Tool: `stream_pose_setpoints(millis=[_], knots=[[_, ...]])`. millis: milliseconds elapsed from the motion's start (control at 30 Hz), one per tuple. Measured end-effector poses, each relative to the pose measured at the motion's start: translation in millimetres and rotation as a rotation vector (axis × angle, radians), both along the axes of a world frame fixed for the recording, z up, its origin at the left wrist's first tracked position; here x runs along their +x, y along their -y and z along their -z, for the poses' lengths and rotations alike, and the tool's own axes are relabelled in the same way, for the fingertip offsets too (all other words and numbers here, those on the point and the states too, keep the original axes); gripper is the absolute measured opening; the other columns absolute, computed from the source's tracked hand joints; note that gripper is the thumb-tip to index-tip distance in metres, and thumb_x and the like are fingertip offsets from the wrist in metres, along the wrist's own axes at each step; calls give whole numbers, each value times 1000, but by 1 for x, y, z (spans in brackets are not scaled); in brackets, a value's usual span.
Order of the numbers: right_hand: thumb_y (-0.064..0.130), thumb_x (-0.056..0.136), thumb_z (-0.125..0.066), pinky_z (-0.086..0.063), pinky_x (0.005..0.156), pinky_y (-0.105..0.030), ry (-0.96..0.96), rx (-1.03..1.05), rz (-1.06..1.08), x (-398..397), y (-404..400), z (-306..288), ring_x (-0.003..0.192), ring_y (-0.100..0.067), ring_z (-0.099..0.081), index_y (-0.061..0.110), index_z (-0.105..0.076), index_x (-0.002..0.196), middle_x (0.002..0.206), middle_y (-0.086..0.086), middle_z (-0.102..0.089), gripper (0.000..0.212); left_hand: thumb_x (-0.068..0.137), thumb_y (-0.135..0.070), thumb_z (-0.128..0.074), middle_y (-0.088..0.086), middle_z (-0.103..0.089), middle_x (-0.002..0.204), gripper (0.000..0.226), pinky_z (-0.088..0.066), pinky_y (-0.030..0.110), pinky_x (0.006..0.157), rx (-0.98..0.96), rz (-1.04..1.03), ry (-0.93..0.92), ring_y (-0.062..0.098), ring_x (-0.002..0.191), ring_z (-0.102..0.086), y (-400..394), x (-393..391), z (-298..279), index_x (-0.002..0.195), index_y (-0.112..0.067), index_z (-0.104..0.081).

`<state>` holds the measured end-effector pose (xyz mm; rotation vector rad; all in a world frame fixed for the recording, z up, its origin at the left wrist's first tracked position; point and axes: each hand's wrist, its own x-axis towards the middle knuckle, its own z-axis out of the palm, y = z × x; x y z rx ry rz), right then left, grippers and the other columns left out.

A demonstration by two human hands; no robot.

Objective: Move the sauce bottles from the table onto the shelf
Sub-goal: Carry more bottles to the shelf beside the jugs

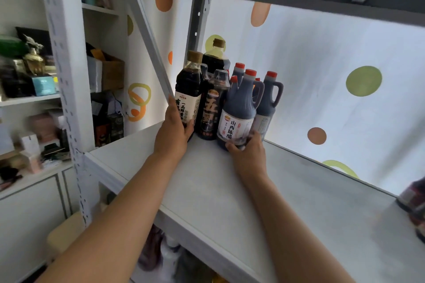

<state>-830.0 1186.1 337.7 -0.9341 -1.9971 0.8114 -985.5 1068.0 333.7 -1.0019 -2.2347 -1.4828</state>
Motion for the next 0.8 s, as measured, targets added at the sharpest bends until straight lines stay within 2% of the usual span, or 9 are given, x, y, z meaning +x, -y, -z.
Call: stream_pose_setpoints(millis=[167, 233, 300, 367, 433, 500, 600, 700, 800], knots=[[13, 81, -67, -46, 102, -44, 109, 12, -63, 22, 20, -5, 121, -30, -53, 10, -37, 138, 135, -12, -52, 64, 87, -30, -68, 25, -6, 158, 109, -26, 47, 113, -259, -106, 151, 40, 145, -15, 13, 24, -6, 148, 2, 16], [16, 86, -59, -46, 99, -40, 294, 89, -60, 33, 33, -5, 120, -35, -53, 10, -38, 138, 136, -14, -50, 56, 87, -31, -68, 26, -15, 155, 107, -31, 47, 111, -374, -163, 143, 40, 142, -22, 25, 39, -8, 149, 3, 12], [19, 93, -51, -44, 91, -37, 472, 185, -107, 45, 46, -5, 116, -36, -54, 8, -53, 122, 127, -17, -57, 31, 90, -32, -61, 22, -41, 141, 78, -38, 45, 104, -545, -174, 49, 36, 129, -41, 42, 55, -8, 146, 2, -18], [19, 97, -43, -41, 89, -35, 571, 242, -166, 56, 56, -4, 114, -35, -53, 6, -60, 104, 117, -18, -63, 23, 92, -33, -50, 13, -59, 107, 30, -42, 39, 88, -623, -86, -46, 32, 108, -55, 57, 75, -3, 107, -7, -54], [23, 100, -38, -36, 98, -33, 621, 249, -214, 77, 70, -4, 118, -33, -49, 5, -61, 108, 122, -17, -61, 30, 93, -33, -45, 11, -59, 91, 27, -38, 35, 72, -653, 0, -68, 32, 94, -58, 75, 107, -3, 83, -9, -53], [26, 103, -33, -27, 110, -31, 658, 293, -250, 90, 80, -1, 129, -30, -43, 6, -57, 124, 137, -14, -55, 38, 94, -34, -41, 12, -60, 100, 33, -39, 36, 75, -686, 2, -113, 31, 96, -55, 79, 132, -2, 93, -6, -59], [34, 105, -25, -15, 121, -35, 740, 308, -320, 134, 105, -2, 146, -24, -25, 9, -36, 149, 158, -10, -32, 51, 97, -30, -34, 12, -60, 114, 36, -38, 37, 90, -673, 2, -150, 28, 105, -52, 98, 184, 4, 105, -6, -60], [35, 104, -21, -14, 121, -41, 746, 308, -318, 177, 131, 1, 149, -21, -21, 14, -27, 153, 162, -6, -24, 54, 103, -29, -27, 5, -47, 145, 43, -29, 37, 112, -615, 7, -139, 20, 134, -39, 129, 226, 18, 136, -12, -49], [31, 102, -24, -16, 120, -45, 692, 440, -175, 220, 168, 22, 147, -24, -25, 12, -30, 151, 159, -7, -30, 53, 105, -37, -24, -2, -39, 152, 45, -38, 36, 106, -643, -63, -137, 18, 136, -40, 163, 274, 29, 140, -19, -48]])
